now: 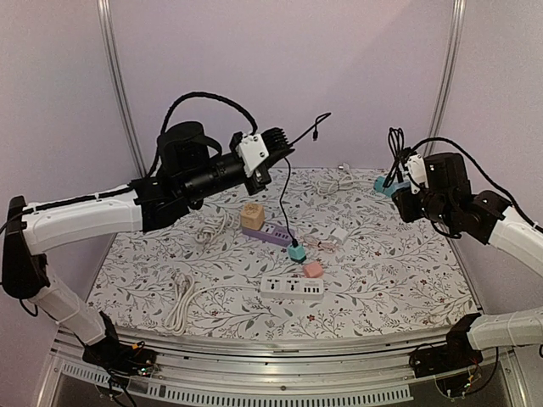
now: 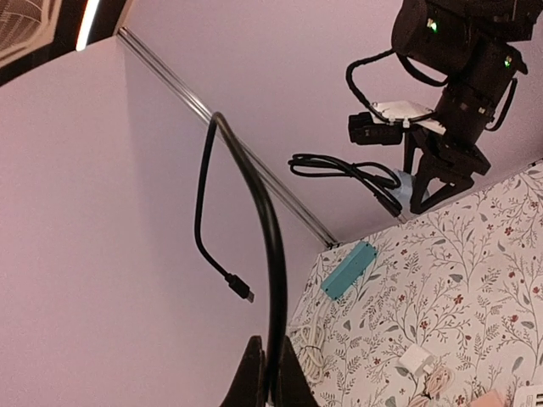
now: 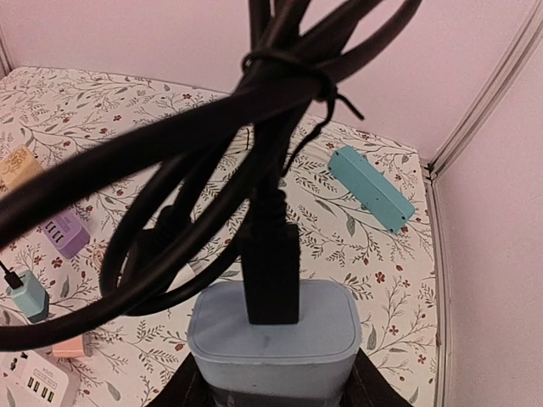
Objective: Insert the plug
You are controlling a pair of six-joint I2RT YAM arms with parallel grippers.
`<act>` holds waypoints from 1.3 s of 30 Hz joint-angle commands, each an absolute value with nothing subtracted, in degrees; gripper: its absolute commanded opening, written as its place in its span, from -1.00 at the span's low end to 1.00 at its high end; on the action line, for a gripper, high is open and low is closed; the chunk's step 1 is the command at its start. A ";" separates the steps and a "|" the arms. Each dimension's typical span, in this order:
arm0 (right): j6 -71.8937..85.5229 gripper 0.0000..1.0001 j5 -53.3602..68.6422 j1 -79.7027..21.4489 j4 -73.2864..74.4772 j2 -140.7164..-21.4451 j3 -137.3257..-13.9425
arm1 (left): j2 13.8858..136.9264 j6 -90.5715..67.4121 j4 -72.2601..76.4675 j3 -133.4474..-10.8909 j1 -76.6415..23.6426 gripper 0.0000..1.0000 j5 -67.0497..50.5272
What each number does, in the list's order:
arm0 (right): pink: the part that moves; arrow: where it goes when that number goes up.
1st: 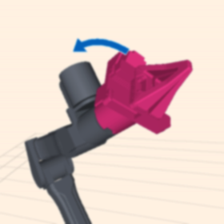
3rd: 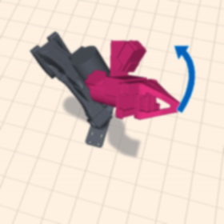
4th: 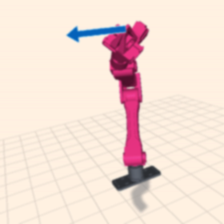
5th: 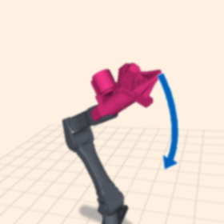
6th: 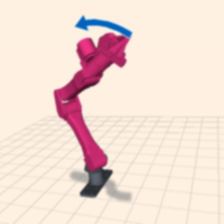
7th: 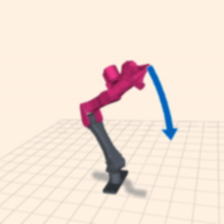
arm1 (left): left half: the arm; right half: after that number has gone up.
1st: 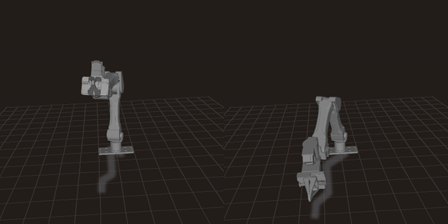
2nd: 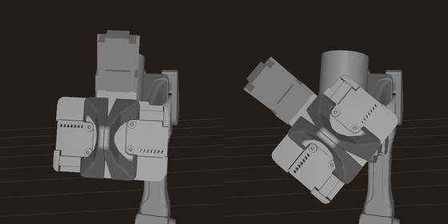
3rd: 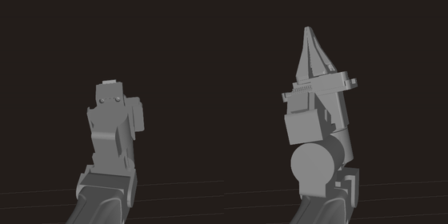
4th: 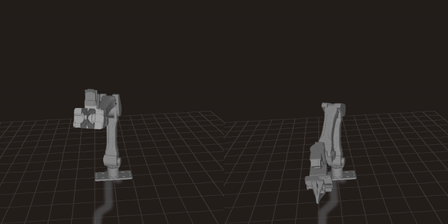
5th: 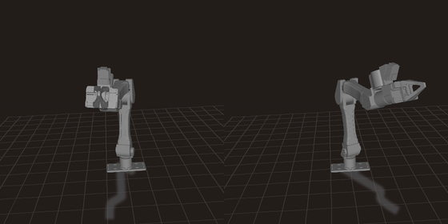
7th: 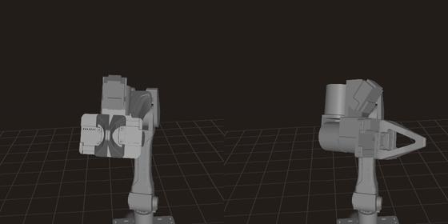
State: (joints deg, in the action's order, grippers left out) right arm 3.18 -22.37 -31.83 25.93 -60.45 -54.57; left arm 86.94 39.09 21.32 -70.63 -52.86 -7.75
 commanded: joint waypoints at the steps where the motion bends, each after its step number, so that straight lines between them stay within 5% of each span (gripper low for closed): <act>1: 4.66 -1.00 -17.90 -31.88 25.74 -60.63 -56.66 | 82.59 40.86 13.71 -68.57 -52.12 -1.00 -2.30; 13: 7.98 -1.00 -16.26 -37.55 20.14 -65.33 -59.13 | 76.46 18.80 -3.25 -58.79 -44.77 -1.00 7.72; 14: 7.72 -1.00 -17.14 -39.40 19.11 -65.42 -59.05 | 76.39 17.21 -4.45 -58.12 -43.82 -0.77 7.71; 18: 5.19 -1.00 -21.68 -45.22 14.66 -66.79 -59.25 | 73.95 14.53 -5.72 -56.00 -42.92 0.90 2.02; 19: 4.14 -1.00 -22.91 -46.66 13.73 -67.13 -59.36 | 73.02 14.85 -5.31 -55.91 -43.27 0.98 -0.66; 28: -4.82 -1.00 -27.11 -56.79 1.02 -73.44 -60.96 | 70.59 -0.25 -5.59 -61.16 -45.80 0.99 -22.63; 34: -6.55 -1.00 -24.14 -59.90 -5.37 -83.01 -67.13 | 74.94 -16.78 7.51 -60.60 -47.76 0.99 -23.03; 39: -6.96 -1.00 -20.89 -62.83 -6.46 -88.11 -71.98 | 78.24 -14.97 9.83 -61.90 -49.31 0.85 -18.67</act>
